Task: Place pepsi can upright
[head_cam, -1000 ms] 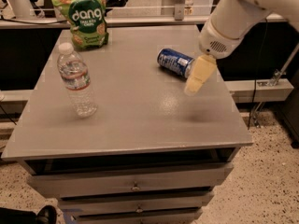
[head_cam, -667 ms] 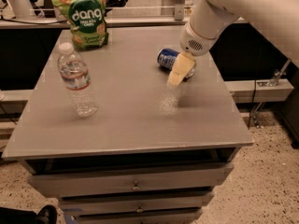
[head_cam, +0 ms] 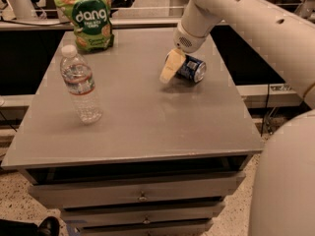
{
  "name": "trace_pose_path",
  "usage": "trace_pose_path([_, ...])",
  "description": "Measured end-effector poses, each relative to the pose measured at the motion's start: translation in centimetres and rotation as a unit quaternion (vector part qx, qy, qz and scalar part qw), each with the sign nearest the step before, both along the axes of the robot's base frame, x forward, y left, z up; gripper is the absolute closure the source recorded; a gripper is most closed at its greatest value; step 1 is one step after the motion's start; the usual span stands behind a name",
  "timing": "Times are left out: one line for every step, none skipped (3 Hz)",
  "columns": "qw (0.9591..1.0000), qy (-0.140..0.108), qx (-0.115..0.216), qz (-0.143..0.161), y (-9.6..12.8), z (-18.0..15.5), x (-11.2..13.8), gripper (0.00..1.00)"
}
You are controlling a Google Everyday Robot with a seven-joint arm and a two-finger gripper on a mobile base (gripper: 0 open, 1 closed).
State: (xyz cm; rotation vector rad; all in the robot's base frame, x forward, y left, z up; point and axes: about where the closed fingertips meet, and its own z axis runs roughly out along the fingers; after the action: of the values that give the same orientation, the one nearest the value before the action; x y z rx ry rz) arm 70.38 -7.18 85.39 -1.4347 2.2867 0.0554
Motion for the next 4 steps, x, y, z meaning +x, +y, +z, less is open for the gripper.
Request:
trace_pose_path([0.9999,0.001,-0.005,-0.013,0.0,-0.9,2.1,0.0])
trace_pose_path([0.9996,0.005,-0.015,-0.022,-0.7,-1.7,3.1,0.0])
trace_pose_path([0.9992,0.011,-0.025,-0.029,-1.5,-2.3,3.5,0.0])
trace_pose_path([0.999,0.014,-0.031,-0.029,-1.7,-2.6,3.6,0.18])
